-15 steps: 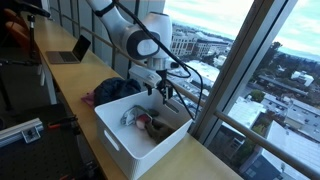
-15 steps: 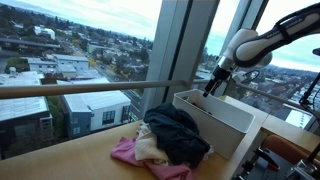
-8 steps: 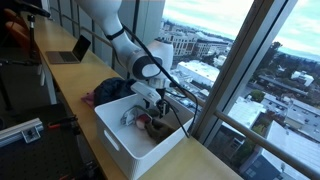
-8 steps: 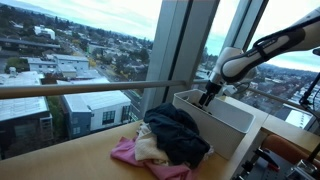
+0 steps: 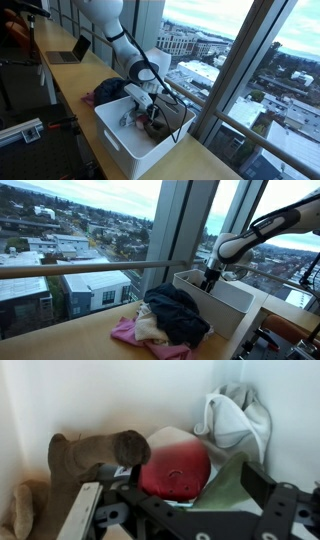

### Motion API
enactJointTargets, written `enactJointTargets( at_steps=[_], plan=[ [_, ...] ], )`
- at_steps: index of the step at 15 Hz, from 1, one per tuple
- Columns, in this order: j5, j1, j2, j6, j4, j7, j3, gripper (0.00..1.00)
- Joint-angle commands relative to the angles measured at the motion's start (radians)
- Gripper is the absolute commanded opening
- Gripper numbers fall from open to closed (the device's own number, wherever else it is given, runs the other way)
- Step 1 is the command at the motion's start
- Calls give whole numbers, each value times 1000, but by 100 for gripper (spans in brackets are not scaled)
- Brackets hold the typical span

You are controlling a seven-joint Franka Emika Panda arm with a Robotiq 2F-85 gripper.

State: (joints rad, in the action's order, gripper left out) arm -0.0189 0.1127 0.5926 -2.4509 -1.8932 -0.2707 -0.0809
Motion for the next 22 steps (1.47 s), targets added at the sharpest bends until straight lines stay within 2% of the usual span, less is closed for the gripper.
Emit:
enactJointTargets(
  at_steps=[1,9,10,11,14,18,21,22],
  plan=[
    [-53,33,35,33,21,-51,-20,100],
    [-29,18,103,-146,29,-80,-35,100],
    [-29,18,111,-162,27,-83,-41,79],
    [-29,20,122,-171,24,-87,-47,74],
    [-29,31,147,-187,20,-100,-58,49],
    [-39,60,109,-181,8,-115,-62,23],
    [-33,79,-6,-185,-56,-112,-49,3],
    [-25,80,-44,-180,-70,-111,-38,6]
  ],
)
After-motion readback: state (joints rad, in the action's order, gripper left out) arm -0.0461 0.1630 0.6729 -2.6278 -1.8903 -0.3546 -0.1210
